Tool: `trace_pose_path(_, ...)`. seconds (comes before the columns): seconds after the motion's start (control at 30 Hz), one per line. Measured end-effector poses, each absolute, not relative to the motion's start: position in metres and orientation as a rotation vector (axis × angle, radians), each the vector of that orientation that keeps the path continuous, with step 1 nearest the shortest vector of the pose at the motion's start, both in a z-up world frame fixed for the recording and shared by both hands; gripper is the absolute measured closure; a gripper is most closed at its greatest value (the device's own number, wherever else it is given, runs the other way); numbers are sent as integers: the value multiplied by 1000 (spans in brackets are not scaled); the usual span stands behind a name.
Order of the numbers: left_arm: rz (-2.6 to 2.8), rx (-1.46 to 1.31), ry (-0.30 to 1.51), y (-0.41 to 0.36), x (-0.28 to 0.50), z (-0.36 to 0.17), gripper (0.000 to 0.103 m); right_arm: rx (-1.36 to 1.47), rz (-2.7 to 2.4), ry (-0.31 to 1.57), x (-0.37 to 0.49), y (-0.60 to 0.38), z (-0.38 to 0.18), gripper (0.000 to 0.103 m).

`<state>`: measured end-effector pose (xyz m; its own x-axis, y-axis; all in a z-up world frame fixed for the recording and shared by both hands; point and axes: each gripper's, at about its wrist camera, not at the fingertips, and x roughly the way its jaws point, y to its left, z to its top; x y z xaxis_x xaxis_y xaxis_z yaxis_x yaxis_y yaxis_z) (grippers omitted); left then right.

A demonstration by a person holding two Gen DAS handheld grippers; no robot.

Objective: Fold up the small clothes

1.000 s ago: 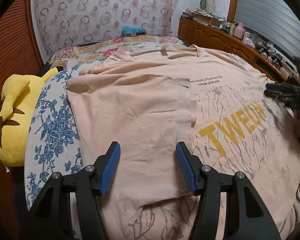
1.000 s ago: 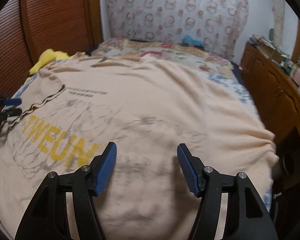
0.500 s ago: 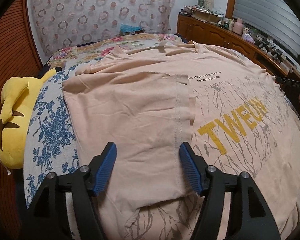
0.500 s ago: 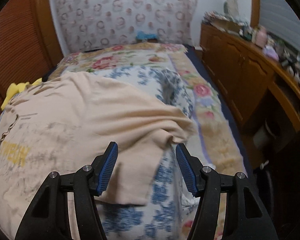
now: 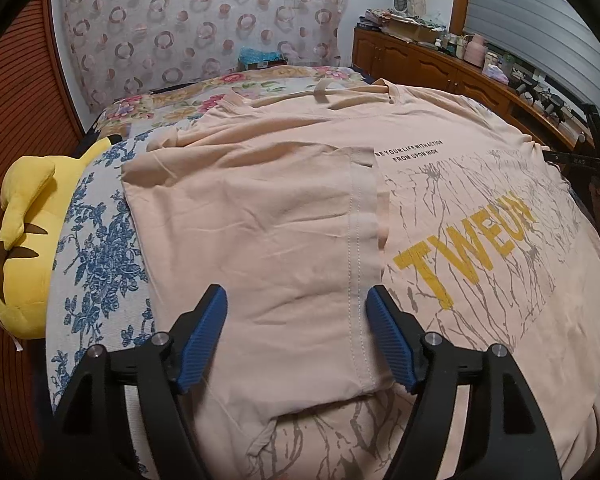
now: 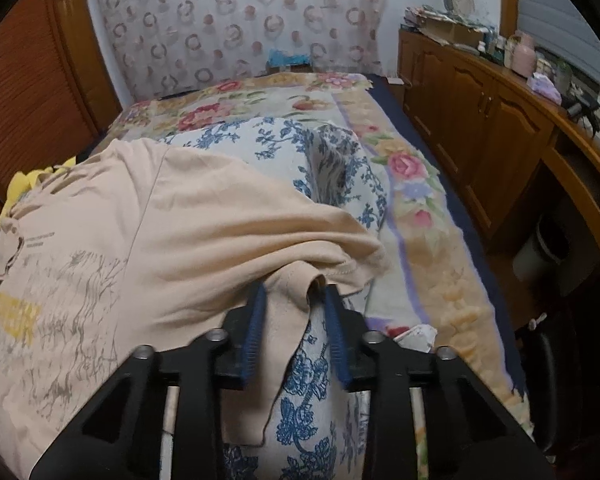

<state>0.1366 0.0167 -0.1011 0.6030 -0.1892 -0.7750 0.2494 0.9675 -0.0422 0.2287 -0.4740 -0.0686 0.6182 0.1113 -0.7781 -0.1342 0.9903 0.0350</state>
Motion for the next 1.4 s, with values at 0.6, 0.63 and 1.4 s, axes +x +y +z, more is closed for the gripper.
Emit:
trace_pose_path(0.6, -226, -36, 768, 35, 114, -71, 30, -168, 386, 697, 197, -388, -3, 102)
trace_pose_path(0.63, -226, -33, 768, 35, 112, -70, 30, -178, 394, 686, 194, -382, 0, 102)
trace_pose_path(1.4, -271, -14, 767, 9, 102, -71, 30, -114, 105, 849, 234, -460, -68, 101)
